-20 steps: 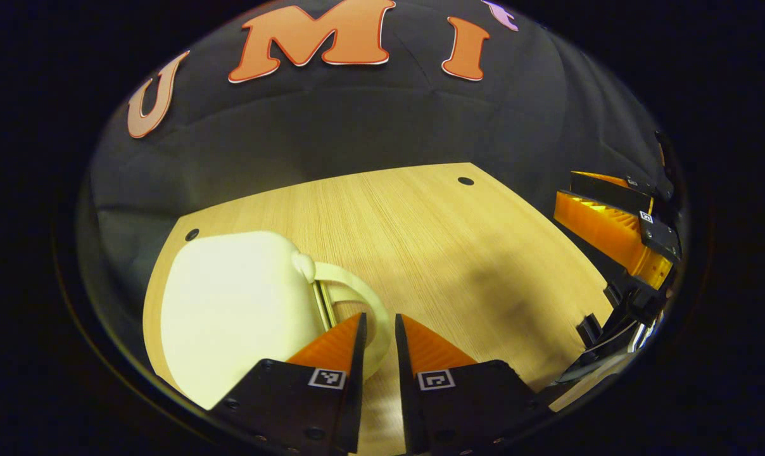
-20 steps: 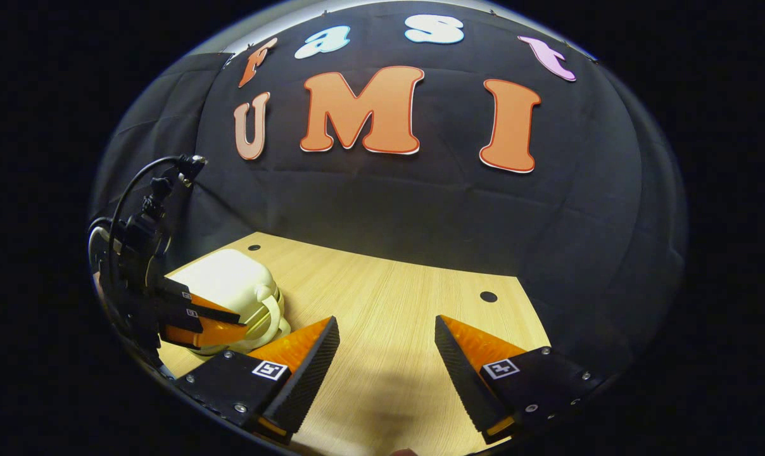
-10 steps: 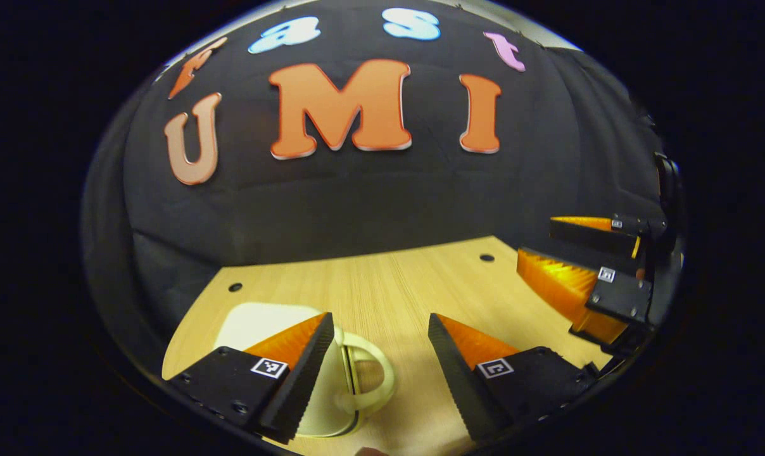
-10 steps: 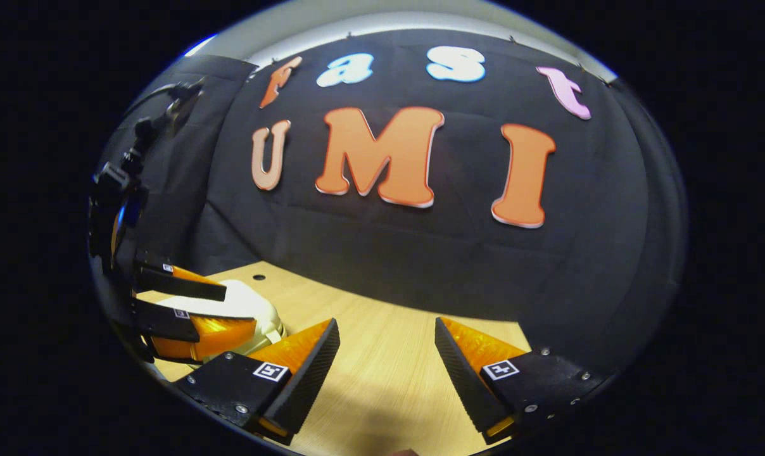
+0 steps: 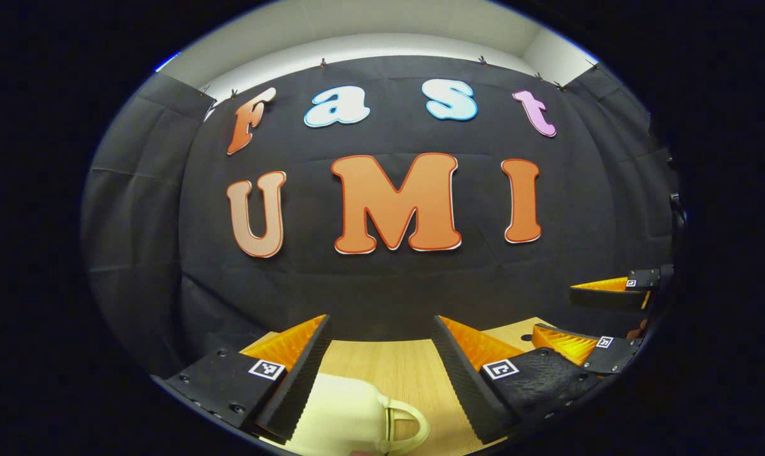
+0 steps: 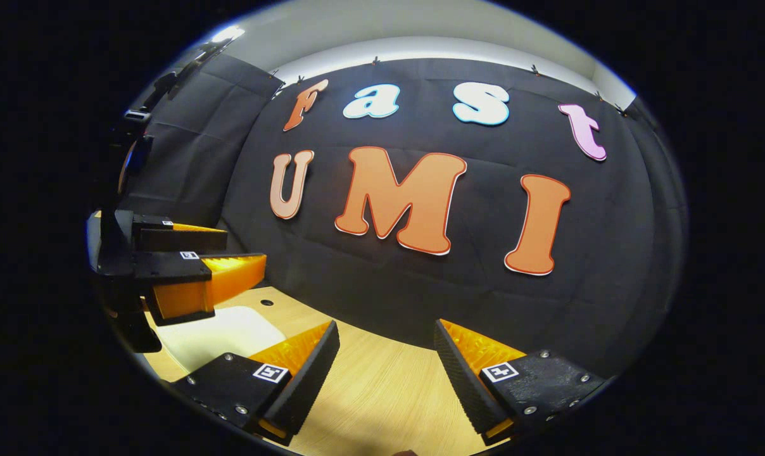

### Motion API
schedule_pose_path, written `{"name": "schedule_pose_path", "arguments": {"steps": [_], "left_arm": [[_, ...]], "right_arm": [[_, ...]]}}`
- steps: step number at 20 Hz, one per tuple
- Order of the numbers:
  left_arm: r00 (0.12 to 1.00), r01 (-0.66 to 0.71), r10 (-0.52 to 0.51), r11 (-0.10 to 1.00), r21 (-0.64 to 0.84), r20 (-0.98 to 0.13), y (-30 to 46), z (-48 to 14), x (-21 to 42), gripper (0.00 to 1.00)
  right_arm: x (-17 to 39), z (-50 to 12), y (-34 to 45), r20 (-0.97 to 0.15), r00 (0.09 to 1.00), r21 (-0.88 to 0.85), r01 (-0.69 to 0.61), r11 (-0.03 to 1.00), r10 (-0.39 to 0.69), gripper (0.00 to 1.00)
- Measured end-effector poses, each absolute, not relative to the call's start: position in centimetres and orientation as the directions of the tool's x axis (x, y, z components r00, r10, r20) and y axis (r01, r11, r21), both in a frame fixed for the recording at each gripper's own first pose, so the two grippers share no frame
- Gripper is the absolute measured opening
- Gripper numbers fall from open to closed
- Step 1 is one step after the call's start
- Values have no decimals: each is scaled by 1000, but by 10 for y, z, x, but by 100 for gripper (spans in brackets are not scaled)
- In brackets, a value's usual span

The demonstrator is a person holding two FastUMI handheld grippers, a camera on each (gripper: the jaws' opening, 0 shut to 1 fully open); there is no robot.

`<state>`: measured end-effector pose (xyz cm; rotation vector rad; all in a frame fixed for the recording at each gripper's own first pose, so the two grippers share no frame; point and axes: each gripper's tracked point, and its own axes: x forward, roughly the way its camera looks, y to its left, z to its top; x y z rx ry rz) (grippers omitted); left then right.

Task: First open the suitcase, pack the skin care products into it, and then close the suitcase.

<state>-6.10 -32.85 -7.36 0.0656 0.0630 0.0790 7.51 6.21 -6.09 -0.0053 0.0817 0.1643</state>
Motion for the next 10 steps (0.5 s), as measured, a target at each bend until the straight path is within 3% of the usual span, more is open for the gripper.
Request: {"name": "schedule_pose_path", "arguments": {"steps": [10], "left_arm": [[996, -42, 44, 999, 31, -76, -330, -73, -61, 98]], "right_arm": [[72, -64, 50, -89, 986, 20, -139, 990, 140, 96]]}}
